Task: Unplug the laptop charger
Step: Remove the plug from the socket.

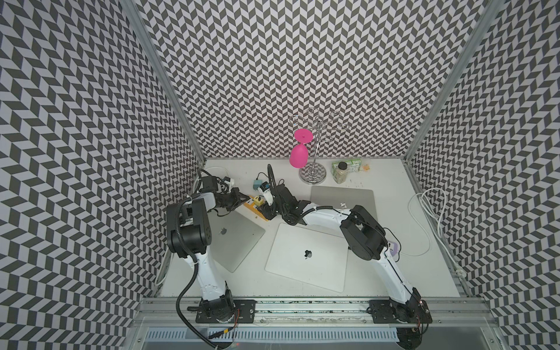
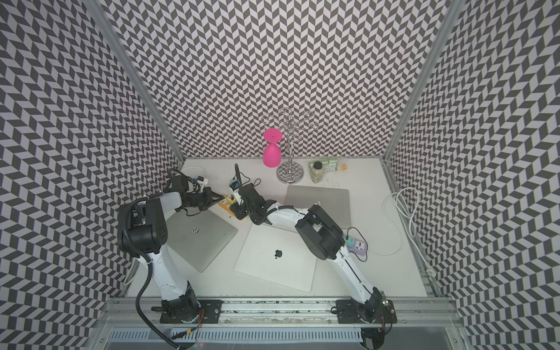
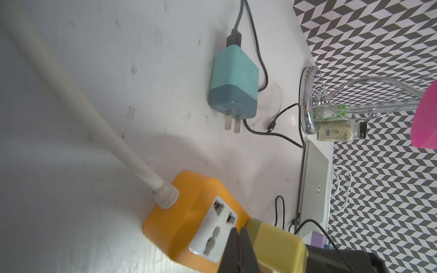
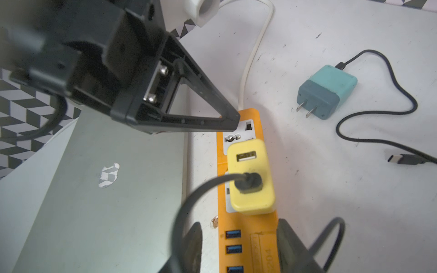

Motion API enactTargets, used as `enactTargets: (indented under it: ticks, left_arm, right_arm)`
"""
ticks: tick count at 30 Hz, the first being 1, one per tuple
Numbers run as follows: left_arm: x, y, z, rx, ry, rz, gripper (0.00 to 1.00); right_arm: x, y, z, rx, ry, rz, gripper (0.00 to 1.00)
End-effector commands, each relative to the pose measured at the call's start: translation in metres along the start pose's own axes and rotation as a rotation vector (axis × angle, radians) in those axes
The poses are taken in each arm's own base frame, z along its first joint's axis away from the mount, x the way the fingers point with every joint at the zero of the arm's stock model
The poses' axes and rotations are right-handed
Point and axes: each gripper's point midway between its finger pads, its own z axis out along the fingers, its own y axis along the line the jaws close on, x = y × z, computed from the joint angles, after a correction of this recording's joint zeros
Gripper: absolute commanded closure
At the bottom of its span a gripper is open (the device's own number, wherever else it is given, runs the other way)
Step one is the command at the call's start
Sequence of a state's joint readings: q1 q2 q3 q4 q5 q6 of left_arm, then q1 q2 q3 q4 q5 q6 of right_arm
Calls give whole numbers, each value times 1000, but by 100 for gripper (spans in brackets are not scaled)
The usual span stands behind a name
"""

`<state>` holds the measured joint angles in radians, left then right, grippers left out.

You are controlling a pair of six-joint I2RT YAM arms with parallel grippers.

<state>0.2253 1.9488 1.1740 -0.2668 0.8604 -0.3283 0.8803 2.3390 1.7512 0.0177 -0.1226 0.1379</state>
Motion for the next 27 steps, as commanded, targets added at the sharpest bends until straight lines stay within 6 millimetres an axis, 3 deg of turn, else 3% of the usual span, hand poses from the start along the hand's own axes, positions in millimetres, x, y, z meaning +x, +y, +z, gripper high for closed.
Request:
enactTargets:
  ticks: [1, 27]
  left_arm:
    - [15, 9, 2, 8, 42, -33, 100]
    - [34, 20, 7, -1, 79, -57, 100]
  right_arm:
    - [-6, -2, 5, 3, -26, -3, 51]
    - [-15, -6, 22, 30, -85, -28, 59]
